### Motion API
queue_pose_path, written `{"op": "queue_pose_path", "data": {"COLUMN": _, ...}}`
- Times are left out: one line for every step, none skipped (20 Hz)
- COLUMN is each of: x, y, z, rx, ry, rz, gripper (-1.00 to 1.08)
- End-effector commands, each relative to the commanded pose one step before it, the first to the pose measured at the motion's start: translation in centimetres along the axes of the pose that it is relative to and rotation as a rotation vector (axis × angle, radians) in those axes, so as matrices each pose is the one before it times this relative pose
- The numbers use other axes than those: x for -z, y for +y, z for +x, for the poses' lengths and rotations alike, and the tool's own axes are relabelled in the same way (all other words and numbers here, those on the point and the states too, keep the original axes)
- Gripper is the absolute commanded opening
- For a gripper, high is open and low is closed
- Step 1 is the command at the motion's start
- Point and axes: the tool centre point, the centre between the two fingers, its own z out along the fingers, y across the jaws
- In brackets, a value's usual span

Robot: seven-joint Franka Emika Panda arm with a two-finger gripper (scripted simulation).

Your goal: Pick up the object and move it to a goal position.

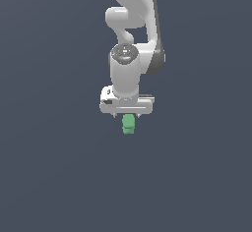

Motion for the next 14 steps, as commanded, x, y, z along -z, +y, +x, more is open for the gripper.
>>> {"op": "queue_pose_path", "data": {"x": -1.184, "y": -0.233, "z": -0.467, "rx": 0.01237, "ry": 0.00143, "rz": -0.00451, "gripper": 1.0}}
{"op": "queue_pose_path", "data": {"x": -0.55, "y": -0.112, "z": -0.229, "rx": 0.00597, "ry": 0.00104, "rz": -0.00207, "gripper": 1.0}}
{"op": "queue_pose_path", "data": {"x": -0.523, "y": -0.112, "z": -0.227, "rx": 0.00582, "ry": 0.00102, "rz": -0.00193, "gripper": 1.0}}
{"op": "queue_pose_path", "data": {"x": -0.473, "y": -0.107, "z": -0.213, "rx": 0.0054, "ry": 0.00093, "rz": -0.00171, "gripper": 1.0}}
{"op": "queue_pose_path", "data": {"x": -0.425, "y": -0.096, "z": -0.198, "rx": 0.00488, "ry": 0.00083, "rz": -0.00148, "gripper": 1.0}}
{"op": "queue_pose_path", "data": {"x": -0.377, "y": -0.088, "z": -0.181, "rx": 0.00439, "ry": 0.00074, "rz": -0.00128, "gripper": 1.0}}
{"op": "queue_pose_path", "data": {"x": -0.33, "y": -0.081, "z": -0.163, "rx": 0.00394, "ry": 0.00066, "rz": -0.00111, "gripper": 1.0}}
{"op": "queue_pose_path", "data": {"x": -0.284, "y": -0.071, "z": -0.143, "rx": 0.00342, "ry": 0.00057, "rz": -0.00093, "gripper": 1.0}}
{"op": "queue_pose_path", "data": {"x": -0.239, "y": -0.059, "z": -0.123, "rx": 0.00287, "ry": 0.00048, "rz": -0.00076, "gripper": 1.0}}
{"op": "queue_pose_path", "data": {"x": -0.194, "y": -0.056, "z": -0.102, "rx": 0.00247, "ry": 0.00041, "rz": -0.00064, "gripper": 1.0}}
{"op": "queue_pose_path", "data": {"x": -0.152, "y": -0.033, "z": -0.079, "rx": 0.00175, "ry": 0.00029, "rz": -0.00044, "gripper": 1.0}}
{"op": "queue_pose_path", "data": {"x": -0.107, "y": -0.028, "z": -0.057, "rx": 0.00132, "ry": 0.00022, "rz": -0.00033, "gripper": 1.0}}
{"op": "queue_pose_path", "data": {"x": -0.063, "y": -0.025, "z": -0.035, "rx": 0.00094, "ry": 0.00016, "rz": -0.00023, "gripper": 1.0}}
{"op": "queue_pose_path", "data": {"x": -0.024, "y": 0.011, "z": -0.011, "rx": 0.0, "ry": 0.0, "rz": 0.0, "gripper": 1.0}}
